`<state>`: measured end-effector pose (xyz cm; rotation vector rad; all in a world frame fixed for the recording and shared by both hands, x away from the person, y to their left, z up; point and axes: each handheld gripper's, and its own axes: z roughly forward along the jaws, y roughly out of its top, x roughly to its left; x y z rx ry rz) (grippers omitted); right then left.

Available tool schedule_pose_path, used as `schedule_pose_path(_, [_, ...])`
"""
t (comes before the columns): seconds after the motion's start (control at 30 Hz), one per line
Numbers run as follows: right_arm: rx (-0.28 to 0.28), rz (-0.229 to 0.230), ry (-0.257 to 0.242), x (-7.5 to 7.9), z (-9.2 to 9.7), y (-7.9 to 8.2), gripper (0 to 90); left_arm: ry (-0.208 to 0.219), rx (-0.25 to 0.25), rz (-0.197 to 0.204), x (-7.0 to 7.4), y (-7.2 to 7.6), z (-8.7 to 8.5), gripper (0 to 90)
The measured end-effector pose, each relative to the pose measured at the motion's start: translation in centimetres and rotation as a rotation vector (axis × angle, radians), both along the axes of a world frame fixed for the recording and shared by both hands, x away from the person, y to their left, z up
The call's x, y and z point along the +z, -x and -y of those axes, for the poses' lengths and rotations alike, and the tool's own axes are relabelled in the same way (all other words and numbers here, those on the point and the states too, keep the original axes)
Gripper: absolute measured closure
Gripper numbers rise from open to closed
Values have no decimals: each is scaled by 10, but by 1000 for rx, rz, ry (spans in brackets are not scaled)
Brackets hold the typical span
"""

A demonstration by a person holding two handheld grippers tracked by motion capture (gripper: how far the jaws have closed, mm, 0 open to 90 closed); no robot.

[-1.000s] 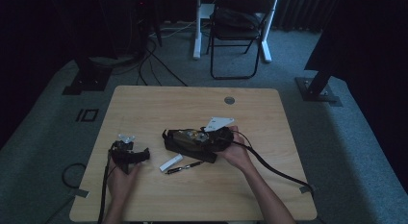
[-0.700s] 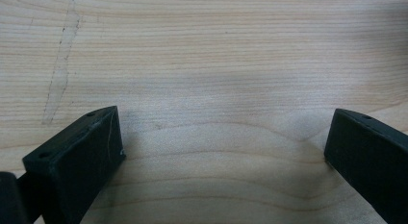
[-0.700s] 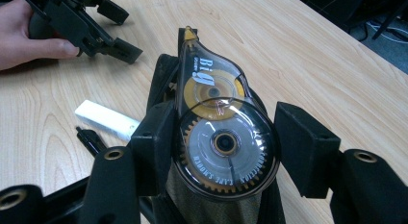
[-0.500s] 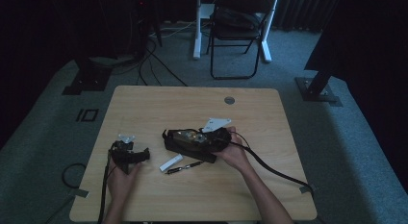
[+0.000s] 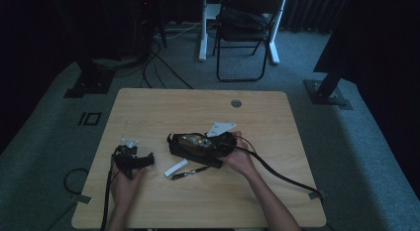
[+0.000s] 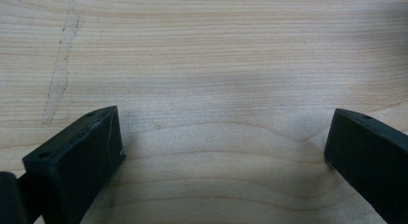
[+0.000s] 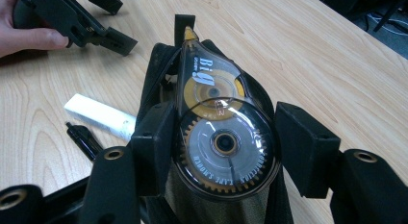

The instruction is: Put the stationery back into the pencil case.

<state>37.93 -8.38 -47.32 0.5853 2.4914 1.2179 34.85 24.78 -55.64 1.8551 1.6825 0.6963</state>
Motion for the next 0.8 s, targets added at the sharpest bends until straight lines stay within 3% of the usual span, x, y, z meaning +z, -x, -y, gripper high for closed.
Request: schedule_pose_path(0.8, [-14, -19, 23, -13, -6, -5, 416, 3, 3, 3, 0, 0, 0, 0])
